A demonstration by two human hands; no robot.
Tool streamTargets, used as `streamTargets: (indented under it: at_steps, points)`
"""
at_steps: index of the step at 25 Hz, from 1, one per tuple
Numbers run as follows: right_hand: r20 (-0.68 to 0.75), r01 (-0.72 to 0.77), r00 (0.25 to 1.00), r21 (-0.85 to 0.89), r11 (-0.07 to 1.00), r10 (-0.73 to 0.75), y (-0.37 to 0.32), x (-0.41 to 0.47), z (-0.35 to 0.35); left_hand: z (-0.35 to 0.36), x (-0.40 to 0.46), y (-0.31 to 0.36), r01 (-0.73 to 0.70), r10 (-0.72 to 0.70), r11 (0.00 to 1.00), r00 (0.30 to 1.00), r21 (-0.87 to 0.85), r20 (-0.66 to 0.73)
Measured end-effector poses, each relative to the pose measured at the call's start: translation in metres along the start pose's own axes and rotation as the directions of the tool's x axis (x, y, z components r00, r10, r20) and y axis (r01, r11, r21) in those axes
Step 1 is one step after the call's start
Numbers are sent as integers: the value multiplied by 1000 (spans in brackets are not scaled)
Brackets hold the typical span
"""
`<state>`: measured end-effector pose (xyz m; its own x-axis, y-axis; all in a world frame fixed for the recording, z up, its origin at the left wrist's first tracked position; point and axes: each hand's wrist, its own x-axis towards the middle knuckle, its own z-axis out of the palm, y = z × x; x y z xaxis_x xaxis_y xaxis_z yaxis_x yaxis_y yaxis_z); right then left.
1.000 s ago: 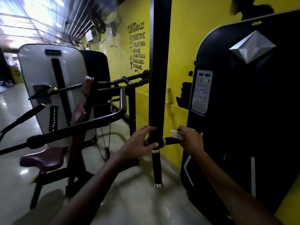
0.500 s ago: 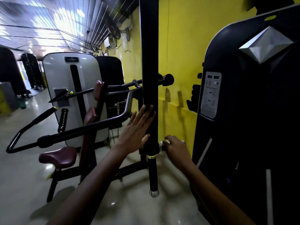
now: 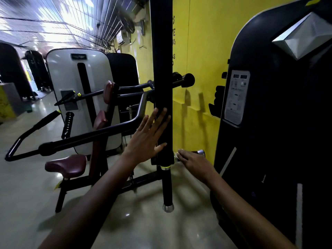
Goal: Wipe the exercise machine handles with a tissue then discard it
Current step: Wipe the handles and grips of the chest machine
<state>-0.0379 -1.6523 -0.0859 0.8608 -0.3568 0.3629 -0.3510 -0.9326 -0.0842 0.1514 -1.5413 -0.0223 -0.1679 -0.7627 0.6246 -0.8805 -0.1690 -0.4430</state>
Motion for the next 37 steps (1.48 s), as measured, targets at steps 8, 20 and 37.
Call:
streamTargets:
  at_steps: [8, 20, 37]
  points:
    - [125, -97, 988, 20, 995, 94, 16, -1, 1, -2, -2, -3, -23, 23, 999, 1000, 30, -2]
    - [-184, -23, 982, -266, 964, -27, 50, -26, -15, -5, -2, 2, 7, -7, 999, 1000, 48, 9]
    - [-189, 259, 927, -303, 917, -324, 28, -4, 14, -7, -2, 4, 0, 0, 999, 1000, 45, -8]
